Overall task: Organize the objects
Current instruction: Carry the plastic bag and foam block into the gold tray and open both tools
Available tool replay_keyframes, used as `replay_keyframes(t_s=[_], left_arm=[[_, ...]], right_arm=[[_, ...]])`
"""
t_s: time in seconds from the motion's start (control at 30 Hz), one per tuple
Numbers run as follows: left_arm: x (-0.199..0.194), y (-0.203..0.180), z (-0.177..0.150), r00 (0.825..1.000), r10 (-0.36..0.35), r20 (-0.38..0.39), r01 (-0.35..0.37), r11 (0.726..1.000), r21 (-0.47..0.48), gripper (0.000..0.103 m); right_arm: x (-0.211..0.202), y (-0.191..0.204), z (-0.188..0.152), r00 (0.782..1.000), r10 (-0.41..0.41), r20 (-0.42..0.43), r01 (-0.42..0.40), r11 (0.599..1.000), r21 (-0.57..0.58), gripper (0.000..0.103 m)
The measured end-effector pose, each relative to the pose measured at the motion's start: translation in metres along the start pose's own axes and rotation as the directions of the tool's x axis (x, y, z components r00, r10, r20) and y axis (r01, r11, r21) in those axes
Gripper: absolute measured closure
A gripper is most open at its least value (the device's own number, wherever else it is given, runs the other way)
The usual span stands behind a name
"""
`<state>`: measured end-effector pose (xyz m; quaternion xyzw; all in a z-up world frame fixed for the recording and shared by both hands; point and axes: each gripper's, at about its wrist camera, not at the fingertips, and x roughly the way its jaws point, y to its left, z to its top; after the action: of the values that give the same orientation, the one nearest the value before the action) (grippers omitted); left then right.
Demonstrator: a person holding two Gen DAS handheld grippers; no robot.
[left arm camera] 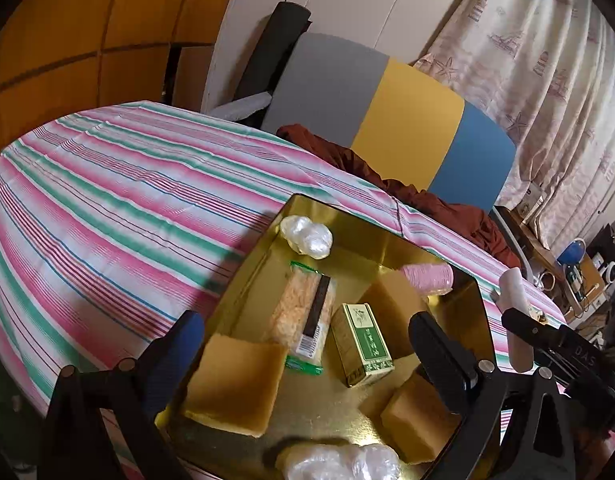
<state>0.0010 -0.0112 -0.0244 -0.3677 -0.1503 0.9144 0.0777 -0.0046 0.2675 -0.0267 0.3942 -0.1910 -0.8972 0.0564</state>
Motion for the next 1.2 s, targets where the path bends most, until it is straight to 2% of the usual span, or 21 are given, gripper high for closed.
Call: replay_keyframes(t_s=[0.23, 0.37, 0.57, 0.63, 0.7, 0.8, 0.87, 0.97, 1.13, 1.2], left_arm=[[-0.002, -0.008, -0.005, 1.000, -0.004, -0.005, 0.004, 1.000, 0.016, 0.000], [-0.004, -0.008, -0.008, 1.000, -0.005, -0.006, 0.005, 1.000, 0.012, 0.000], [-0.003, -0.014, -0.013, 0.999, -0.028, -0.028, 0.028, 1.000, -0.005, 0.000], [-0.005, -0.018, -0.014, 0.999, -0.030, -0.026, 0.030, 1.000, 0.006, 0.000], [-0.006, -0.019, -0.015, 0.999, -0.031, -0.024, 0.031, 0.999, 0.008, 0.000], [-0.008, -0.019, -0.015, 0.999, -0.031, -0.017, 0.031, 1.000, -0.002, 0.000], [-0.009, -0.019, -0.014, 1.000, -0.028, -0.015, 0.028, 1.000, -0.004, 0.000], [-0.010, -0.019, -0.013, 1.000, -0.022, -0.008, 0.022, 1.000, -0.002, 0.000], [-0.011, -0.018, -0.015, 1.000, -0.021, -0.011, 0.021, 1.000, -0.004, 0.000], [-0.011, -0.019, -0.016, 1.000, -0.023, -0.014, 0.023, 1.000, -0.003, 0.000]], right_arm=[[0.003, -0.016, 0.002, 0.997, 0.081, -0.011, -0.079, 0.990, 0.118, 0.031], [-0.004, -0.021, -0.002, 0.990, 0.141, -0.015, -0.138, 0.980, 0.140, 0.031], [-0.013, -0.017, -0.015, 0.989, 0.147, -0.010, -0.146, 0.987, 0.072, 0.031], [-0.016, -0.012, -0.018, 0.985, 0.174, -0.012, -0.173, 0.983, 0.062, 0.031], [-0.019, -0.004, -0.020, 0.981, 0.194, -0.014, -0.193, 0.981, 0.025, 0.035], [-0.013, 0.010, -0.024, 0.967, 0.243, -0.076, -0.245, 0.970, -0.013, 0.041], [-0.005, 0.017, -0.025, 0.956, 0.272, -0.113, -0.274, 0.962, -0.008, 0.042], [0.009, 0.024, -0.020, 0.958, 0.245, -0.147, -0.253, 0.967, -0.035, 0.042], [0.030, 0.015, 0.007, 0.990, 0.111, -0.092, -0.113, 0.994, -0.015, 0.042], [0.031, 0.009, 0.016, 0.987, 0.131, -0.088, -0.129, 0.991, 0.036, 0.042]])
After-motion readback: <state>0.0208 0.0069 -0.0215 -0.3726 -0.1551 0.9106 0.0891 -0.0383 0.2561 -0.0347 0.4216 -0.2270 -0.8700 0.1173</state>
